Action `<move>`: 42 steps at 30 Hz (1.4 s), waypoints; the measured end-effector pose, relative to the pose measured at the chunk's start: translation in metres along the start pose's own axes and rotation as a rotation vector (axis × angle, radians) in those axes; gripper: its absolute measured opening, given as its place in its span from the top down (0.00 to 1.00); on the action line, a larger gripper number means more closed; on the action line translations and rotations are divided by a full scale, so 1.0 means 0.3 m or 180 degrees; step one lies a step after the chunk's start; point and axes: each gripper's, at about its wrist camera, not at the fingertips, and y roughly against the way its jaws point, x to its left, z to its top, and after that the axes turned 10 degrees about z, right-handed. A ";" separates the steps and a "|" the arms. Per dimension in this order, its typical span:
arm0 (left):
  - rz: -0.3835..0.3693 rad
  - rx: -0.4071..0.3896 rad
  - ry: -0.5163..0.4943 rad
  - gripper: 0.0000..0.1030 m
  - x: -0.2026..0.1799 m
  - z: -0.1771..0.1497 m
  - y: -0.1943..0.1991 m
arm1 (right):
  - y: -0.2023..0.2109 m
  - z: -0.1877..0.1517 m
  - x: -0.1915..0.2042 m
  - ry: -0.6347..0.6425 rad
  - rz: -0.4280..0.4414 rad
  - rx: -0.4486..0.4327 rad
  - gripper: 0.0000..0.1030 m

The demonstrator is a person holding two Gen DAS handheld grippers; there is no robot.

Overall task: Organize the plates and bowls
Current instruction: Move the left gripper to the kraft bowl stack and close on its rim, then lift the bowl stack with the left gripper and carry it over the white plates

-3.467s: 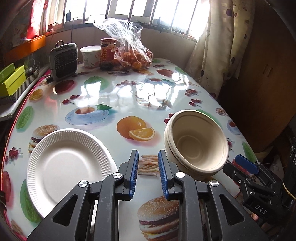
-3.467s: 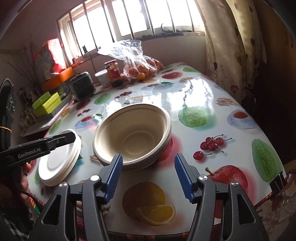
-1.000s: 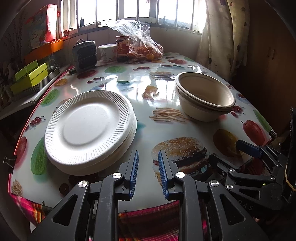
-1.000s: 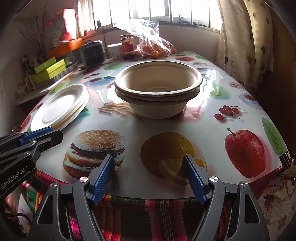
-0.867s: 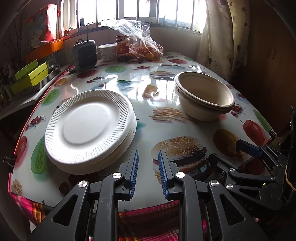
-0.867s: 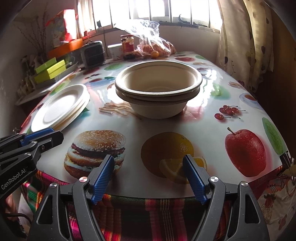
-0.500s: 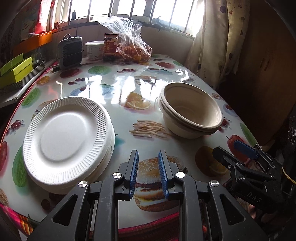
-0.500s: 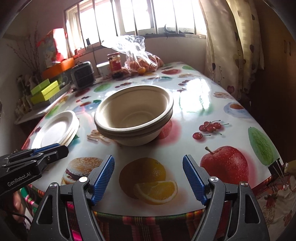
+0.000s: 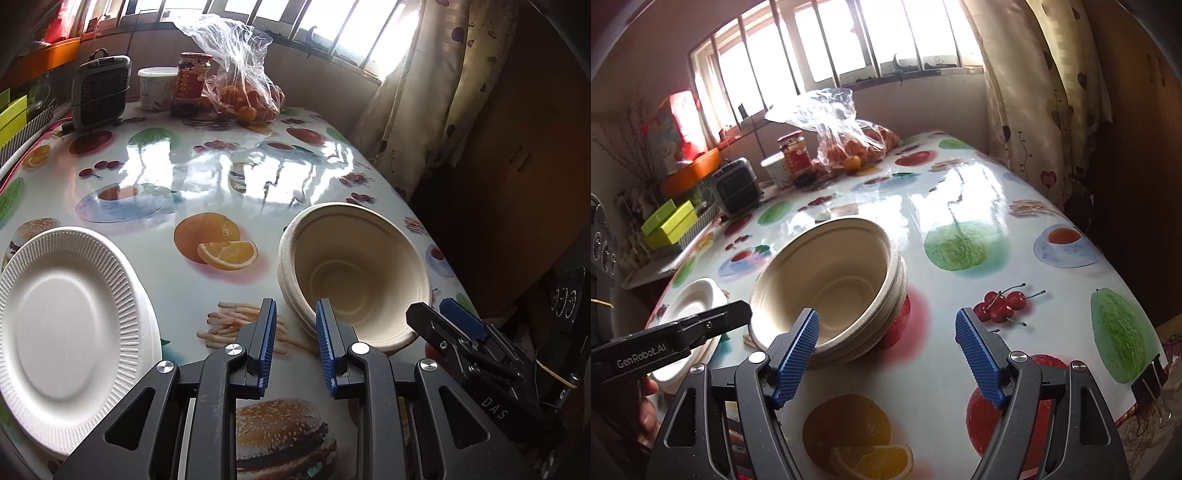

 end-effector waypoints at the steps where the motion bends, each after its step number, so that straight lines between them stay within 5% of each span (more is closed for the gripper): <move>1: -0.0012 -0.0007 0.0021 0.77 0.002 0.005 -0.002 | -0.007 0.006 -0.005 -0.0022 0.0017 0.0013 0.25; 11: -0.0053 0.0031 0.0161 0.77 0.021 0.081 -0.037 | -0.059 0.055 -0.030 -0.0122 0.0129 0.0044 0.26; 21: -0.0048 0.0189 0.0167 0.78 0.005 0.096 -0.101 | -0.106 0.063 -0.052 -0.0168 0.0145 0.0178 0.57; 28: -0.0105 0.0236 0.0205 0.84 0.005 0.096 -0.114 | -0.115 0.061 -0.052 -0.0205 0.0204 0.0207 0.66; 42: -0.0085 0.0151 0.0244 0.84 0.026 0.097 -0.058 | -0.090 0.082 -0.010 -0.0133 0.0199 0.0181 0.69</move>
